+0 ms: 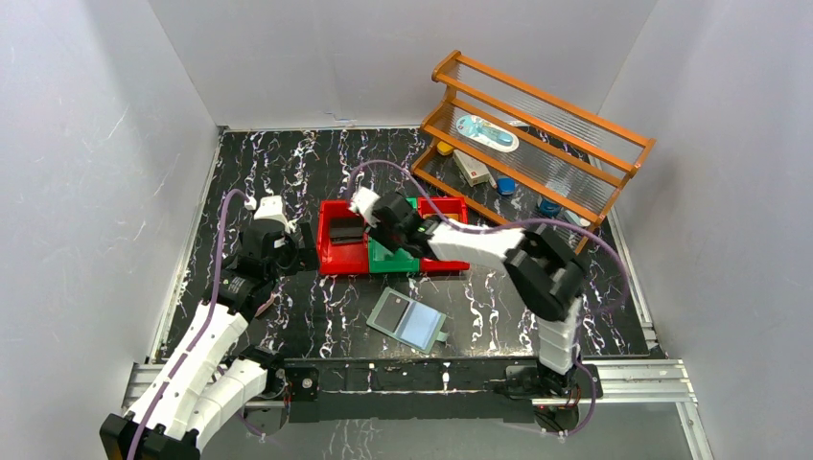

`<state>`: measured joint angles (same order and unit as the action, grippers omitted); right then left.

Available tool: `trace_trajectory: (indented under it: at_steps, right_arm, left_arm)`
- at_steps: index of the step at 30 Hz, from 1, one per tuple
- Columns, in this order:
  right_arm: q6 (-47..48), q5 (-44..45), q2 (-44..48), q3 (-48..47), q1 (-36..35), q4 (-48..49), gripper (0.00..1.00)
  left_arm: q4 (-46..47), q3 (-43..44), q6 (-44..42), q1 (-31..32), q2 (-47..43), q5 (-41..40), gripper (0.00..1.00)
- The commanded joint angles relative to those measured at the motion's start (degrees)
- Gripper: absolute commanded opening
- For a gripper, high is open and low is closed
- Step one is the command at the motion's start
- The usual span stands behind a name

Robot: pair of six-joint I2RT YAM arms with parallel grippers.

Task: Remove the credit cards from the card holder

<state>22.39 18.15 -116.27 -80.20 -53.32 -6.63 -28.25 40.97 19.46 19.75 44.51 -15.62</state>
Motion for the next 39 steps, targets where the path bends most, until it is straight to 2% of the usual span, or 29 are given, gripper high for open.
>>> trace_trajectory:
  at_steps: [1,6,15,19,25,29,31,39]
  right_arm:
    - [-27.1,-7.4,21.3,15.2,0.2,11.3,0.51]
    - [-48.6,-12.6,29.2,25.1,0.2,11.0,0.5]
    - [-71.6,-20.1,43.3,45.5,0.2,26.0,0.5]
    - [-79.1,-20.7,47.1,51.5,0.1,28.6,0.5]
    - [-86.4,-22.5,47.5,57.1,-0.6,33.0,0.47]
    - [-88.5,-22.8,46.5,58.1,-1.3,35.5,0.46]
    - [-89.6,-22.7,45.8,58.2,-1.6,35.5,0.46]
    - [-92.1,-25.3,39.7,57.8,-1.8,38.2,0.44]
  left_arm:
    - [1.4,-0.3,-1.1,-0.2,0.4,1.9,0.98]
    - [2.5,-0.7,-1.9,-0.2,1.3,5.7,0.98]
    - [3.7,-1.0,-3.1,-0.2,3.2,12.4,0.98]
    - [5.0,-1.5,-4.0,-0.2,4.1,17.9,0.97]
    - [6.7,-1.4,-4.8,-0.2,7.3,33.1,0.86]
    - [10.0,-3.4,0.4,0.2,12.3,46.6,0.82]
    - [11.4,-3.8,2.4,1.6,14.6,47.4,0.8]
    - [11.4,-2.8,5.4,9.0,21.7,41.0,0.79]
